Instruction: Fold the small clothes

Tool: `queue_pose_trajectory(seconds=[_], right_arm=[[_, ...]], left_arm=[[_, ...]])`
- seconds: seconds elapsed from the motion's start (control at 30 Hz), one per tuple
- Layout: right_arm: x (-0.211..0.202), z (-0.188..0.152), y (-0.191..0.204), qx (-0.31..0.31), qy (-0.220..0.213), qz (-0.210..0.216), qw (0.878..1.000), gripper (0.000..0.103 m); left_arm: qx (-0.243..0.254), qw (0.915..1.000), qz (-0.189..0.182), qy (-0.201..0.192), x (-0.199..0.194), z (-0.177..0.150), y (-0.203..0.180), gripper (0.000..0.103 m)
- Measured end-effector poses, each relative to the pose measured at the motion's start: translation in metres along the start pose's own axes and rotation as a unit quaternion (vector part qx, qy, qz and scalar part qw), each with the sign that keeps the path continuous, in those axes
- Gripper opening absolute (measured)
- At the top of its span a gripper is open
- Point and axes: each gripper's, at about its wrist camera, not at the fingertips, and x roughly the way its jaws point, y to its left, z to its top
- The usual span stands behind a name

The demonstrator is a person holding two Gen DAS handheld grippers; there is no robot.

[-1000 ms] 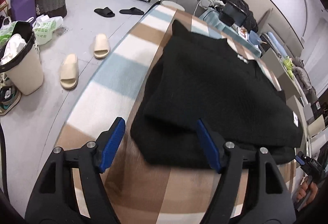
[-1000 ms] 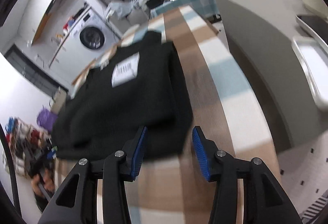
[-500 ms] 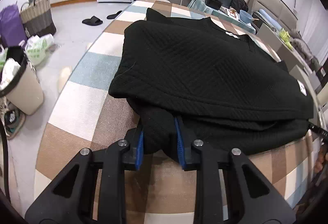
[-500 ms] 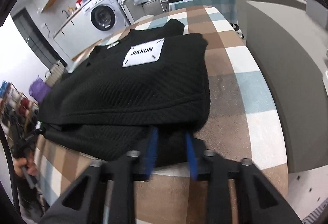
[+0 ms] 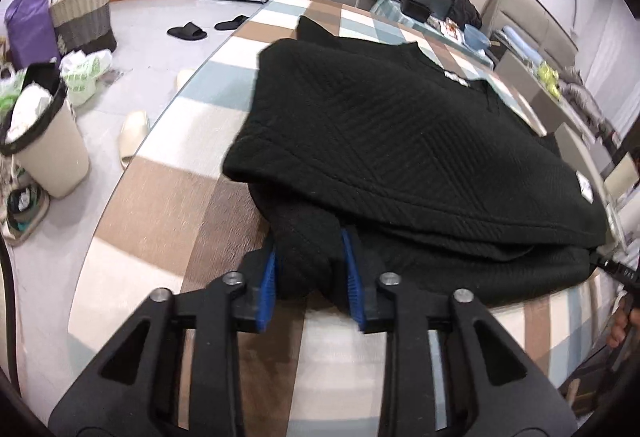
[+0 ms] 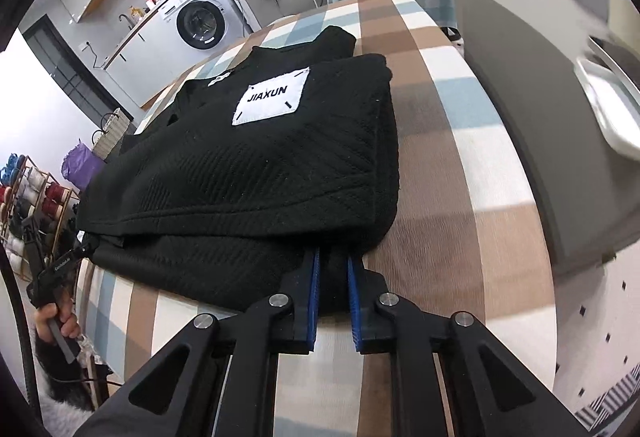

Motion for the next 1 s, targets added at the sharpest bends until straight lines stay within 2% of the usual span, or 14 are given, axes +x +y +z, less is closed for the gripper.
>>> queue_pose_trajectory(seconds=[0.03,0.1,0.17,0.27,0.33,0.37,0.4,0.43,0.53,0.63,0.73,0.83,1.0], right_arm=[[-0.002,0.0,-0.001,0.006,-0.005,-0.002,1.0,0.016],[-0.009,0.002,-0.003,0.016,-0.021,-0.003,1.0,0.019],[-0.021,0.007,-0.003,0.028,-0.045,0.007,0.999,0.022],[-0.036,0.008,0.002,0.039,-0.069,0.025,0.997,0.039],[-0.042,0.007,0.009,0.039,-0.076,0.043,0.995,0.042],[-0.043,0.008,0.013,0.038,-0.075,0.055,0.995,0.045],[-0.041,0.008,0.017,0.038,-0.073,0.066,0.994,0.053],[-0.038,0.009,0.02,0.037,-0.067,0.074,0.994,0.055],[-0.022,0.015,0.031,0.04,-0.048,0.107,0.992,0.055],[-0.012,0.014,0.042,0.036,-0.035,0.115,0.992,0.055],[-0.003,0.013,0.049,0.031,-0.025,0.12,0.992,0.055],[0.002,0.01,0.048,0.032,-0.018,0.115,0.993,0.055],[0.002,0.008,0.043,0.04,-0.014,0.111,0.993,0.055]], left_arm=[[-0.016,0.9999,0.003,-0.004,-0.005,0.0,0.005,0.037],[-0.038,0.9992,0.003,-0.014,-0.014,0.002,0.011,0.042],[-0.061,0.9976,-0.005,-0.033,-0.026,0.005,0.019,0.052],[-0.075,0.9951,-0.011,-0.063,-0.048,0.009,0.024,0.054],[-0.07,0.9947,-0.033,-0.067,-0.055,0.013,0.025,0.061],[-0.064,0.995,-0.046,-0.061,-0.053,0.014,0.023,0.065],[-0.058,0.9953,-0.06,-0.048,-0.05,0.016,0.021,0.065],[-0.054,0.995,-0.077,-0.033,-0.041,0.018,0.016,0.065],[-0.059,0.9924,-0.108,0.001,-0.024,0.014,0.006,0.065],[-0.076,0.9887,-0.127,0.022,-0.011,0.011,0.005,0.065],[-0.099,0.9852,-0.138,0.022,-0.004,0.01,0.009,0.067],[-0.124,0.9844,-0.124,0.009,0.003,0.018,0.016,0.067],[-0.109,0.9916,-0.069,0.004,0.007,0.031,0.02,0.067]])
